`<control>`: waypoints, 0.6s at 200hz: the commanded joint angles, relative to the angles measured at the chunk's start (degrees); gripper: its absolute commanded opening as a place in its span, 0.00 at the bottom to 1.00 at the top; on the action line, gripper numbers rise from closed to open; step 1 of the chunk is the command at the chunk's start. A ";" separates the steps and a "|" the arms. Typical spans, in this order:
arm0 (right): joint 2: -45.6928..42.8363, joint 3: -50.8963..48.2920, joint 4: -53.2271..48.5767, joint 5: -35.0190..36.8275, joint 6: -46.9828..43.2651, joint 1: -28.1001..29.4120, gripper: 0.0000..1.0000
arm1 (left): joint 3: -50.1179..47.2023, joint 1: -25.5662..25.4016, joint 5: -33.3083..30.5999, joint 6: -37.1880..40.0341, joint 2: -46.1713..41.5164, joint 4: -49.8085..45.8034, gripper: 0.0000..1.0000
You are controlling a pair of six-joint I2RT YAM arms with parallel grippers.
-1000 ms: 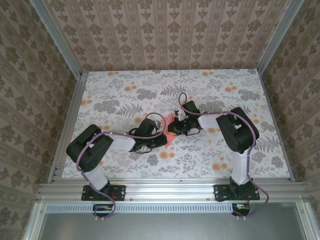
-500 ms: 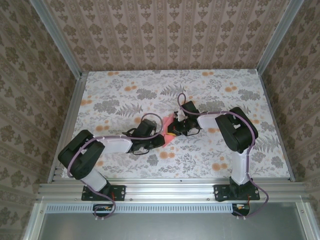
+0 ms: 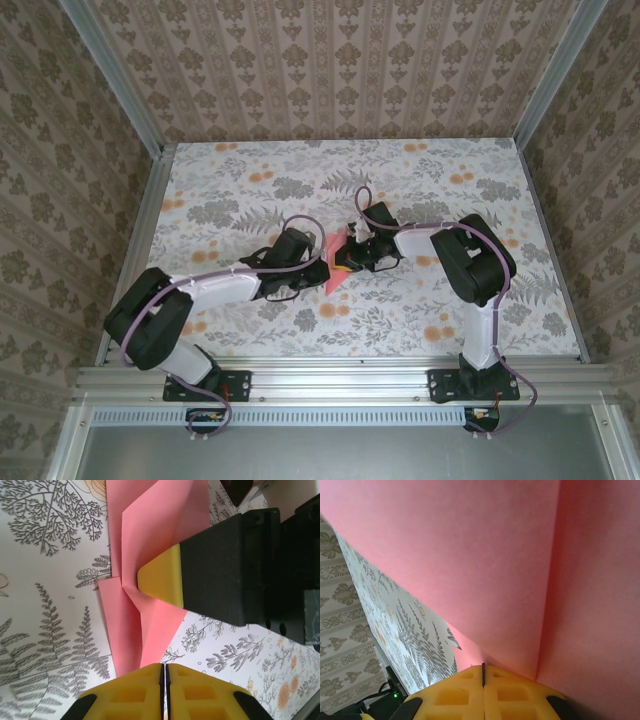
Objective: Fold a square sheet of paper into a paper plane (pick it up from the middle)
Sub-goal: Fourth fold the wing at the center of the table.
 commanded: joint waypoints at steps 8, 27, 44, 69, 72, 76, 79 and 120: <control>1.01 -0.19 -2.64 3.79 0.47 0.22 0.08 | 1.83 0.02 1.81 0.96 4.03 -0.49 0.12; 0.66 -0.15 -2.45 3.59 0.57 0.22 0.08 | 2.03 0.10 1.34 0.83 5.13 -0.33 0.15; 0.29 -0.21 -2.44 3.54 0.64 0.22 0.09 | 1.99 0.17 1.08 1.01 5.91 0.01 0.17; -0.06 -0.13 -2.80 3.48 0.49 0.22 0.09 | 2.25 0.59 1.76 1.23 7.18 1.00 0.19; -0.11 -0.18 -2.80 3.52 0.48 0.22 0.09 | 2.32 0.58 1.84 1.27 7.23 1.13 0.19; -0.13 -0.22 -2.86 3.49 0.48 0.22 0.09 | 2.30 0.70 2.09 1.28 7.52 1.50 0.19; -0.18 -0.19 -2.94 3.49 0.40 0.22 0.09 | 2.29 0.71 2.25 1.21 7.56 1.76 0.19; -0.23 -0.36 -3.00 3.62 0.38 0.22 0.10 | 2.57 0.99 2.65 1.18 8.23 2.42 0.17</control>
